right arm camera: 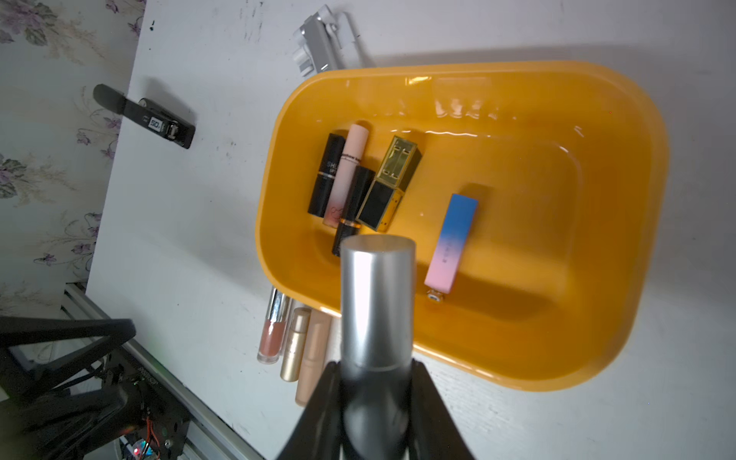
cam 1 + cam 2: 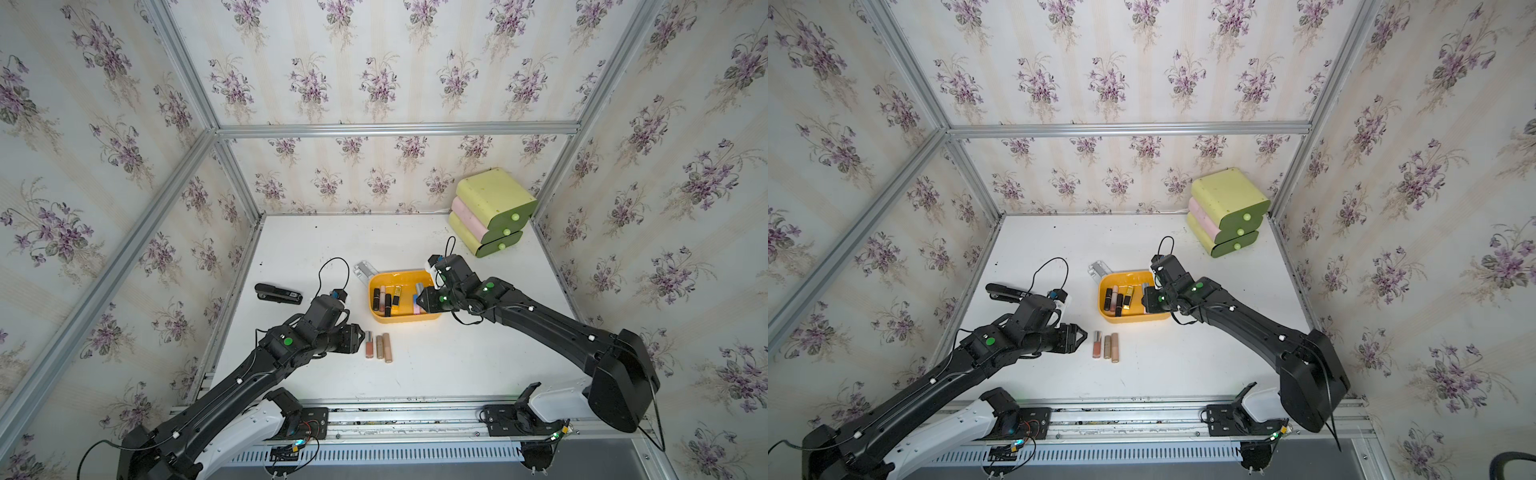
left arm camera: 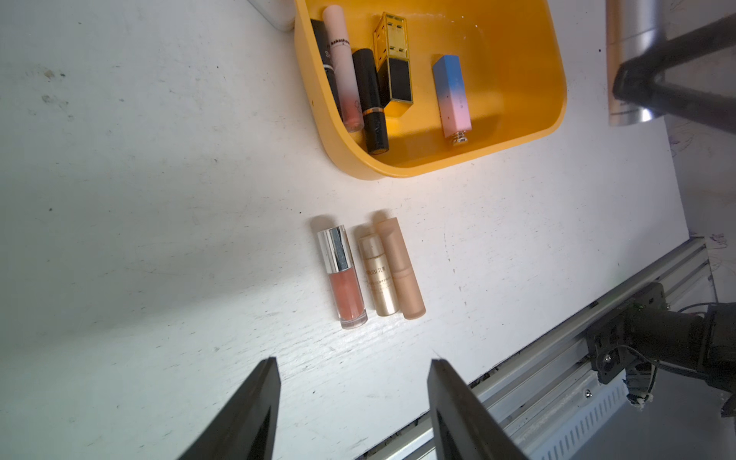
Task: Put the lipstick into the storage box
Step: Pick up the lipstick at the center of the board, then place the lipstick in the storage box.
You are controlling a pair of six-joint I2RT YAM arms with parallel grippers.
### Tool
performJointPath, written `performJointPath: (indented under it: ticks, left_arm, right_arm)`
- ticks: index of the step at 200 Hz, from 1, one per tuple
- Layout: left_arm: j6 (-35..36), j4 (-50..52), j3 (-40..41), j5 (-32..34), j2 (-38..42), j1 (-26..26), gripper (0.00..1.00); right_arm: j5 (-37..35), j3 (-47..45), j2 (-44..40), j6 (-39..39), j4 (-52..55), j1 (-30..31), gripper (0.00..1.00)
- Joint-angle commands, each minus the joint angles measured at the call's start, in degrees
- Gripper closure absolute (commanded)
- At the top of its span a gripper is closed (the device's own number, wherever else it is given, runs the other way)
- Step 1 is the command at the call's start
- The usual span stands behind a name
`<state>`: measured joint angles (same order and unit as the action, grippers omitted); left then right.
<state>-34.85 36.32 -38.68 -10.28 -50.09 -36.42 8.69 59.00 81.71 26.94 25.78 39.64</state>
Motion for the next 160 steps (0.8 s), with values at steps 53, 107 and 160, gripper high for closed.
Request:
performJointPath:
  ticks: [53,107,160]
  left_arm:
    - [2.12,-0.83,0.97,-1.8,-1.85,1.83,0.41]
    - [3.24,-1.33,1.51,-3.02,-3.39,3.19,0.41]
    - [3.89,-3.4,2.03,-4.72,-5.67,4.28,0.41]
  right_arm:
    - [3.66,5.2,11.81,-4.09,-3.12,-2.53,0.82]
    - [5.27,7.78,19.1,-3.61,-5.53,-2.55,0.83]
    - [6.31,8.59,22.15,-2.8,-6.87,-2.58,0.83]
